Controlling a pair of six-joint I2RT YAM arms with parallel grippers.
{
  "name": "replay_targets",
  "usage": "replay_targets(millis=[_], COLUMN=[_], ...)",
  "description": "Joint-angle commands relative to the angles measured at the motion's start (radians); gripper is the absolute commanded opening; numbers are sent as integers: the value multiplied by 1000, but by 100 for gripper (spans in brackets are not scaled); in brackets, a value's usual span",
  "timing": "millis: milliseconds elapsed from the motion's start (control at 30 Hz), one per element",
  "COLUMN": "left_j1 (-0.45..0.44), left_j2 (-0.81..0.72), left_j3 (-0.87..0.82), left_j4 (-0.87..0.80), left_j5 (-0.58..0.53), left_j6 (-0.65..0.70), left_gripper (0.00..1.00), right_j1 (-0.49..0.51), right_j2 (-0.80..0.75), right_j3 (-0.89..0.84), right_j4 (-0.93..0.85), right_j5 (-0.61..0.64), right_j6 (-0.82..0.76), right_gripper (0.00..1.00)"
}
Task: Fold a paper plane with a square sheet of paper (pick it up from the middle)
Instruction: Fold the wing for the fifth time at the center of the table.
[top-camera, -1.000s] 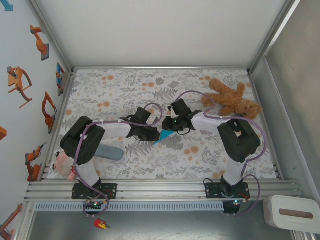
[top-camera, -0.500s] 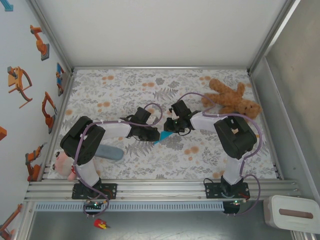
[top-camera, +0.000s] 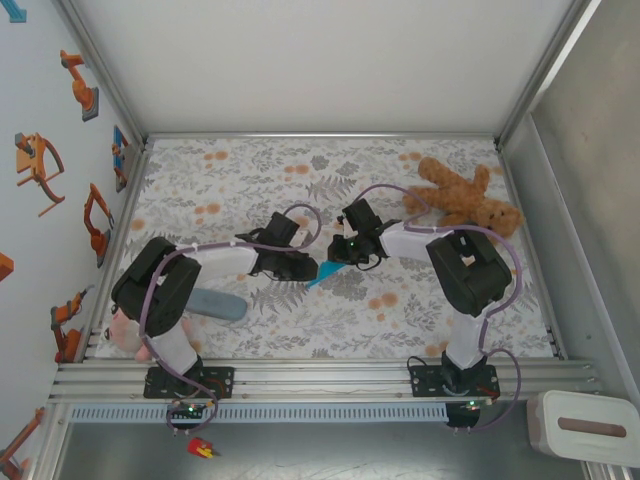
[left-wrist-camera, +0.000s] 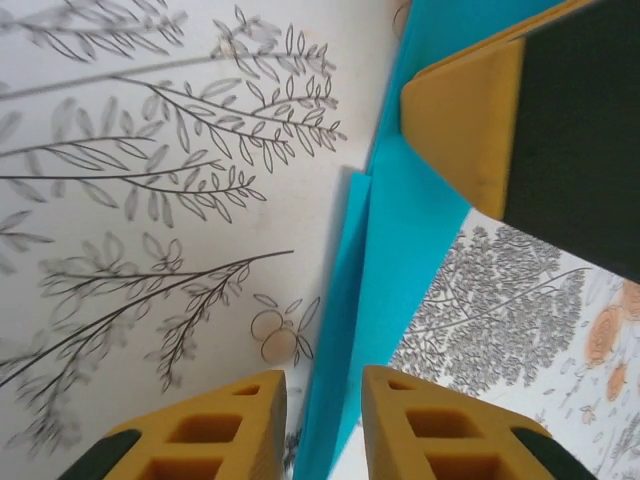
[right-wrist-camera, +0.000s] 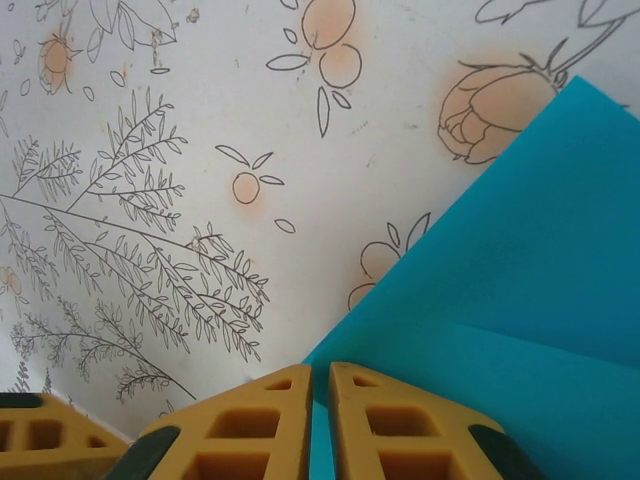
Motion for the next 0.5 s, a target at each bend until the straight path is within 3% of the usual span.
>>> replay_targets(millis=[0, 100, 333, 467], left_j1=[6, 4, -18, -36], left_j2=[-91, -119, -44, 34], left_j3=[4, -5, -1, 31], left_j4=[-62, -27, 134, 158], left_j5=[-70, -27, 129, 156], left_j6=[-28, -56, -135, -144], left_gripper=[29, 30, 15, 9], right_j1=[-7, -7, -7, -9], right_j2=[62, 64, 75, 82], right_j3=[-7, -3, 3, 2], right_j4=[-102, -108, -120, -121], right_j5=[56, 56, 51, 46], right_j6=[-18, -16, -11, -10], right_gripper=[14, 13, 9, 6])
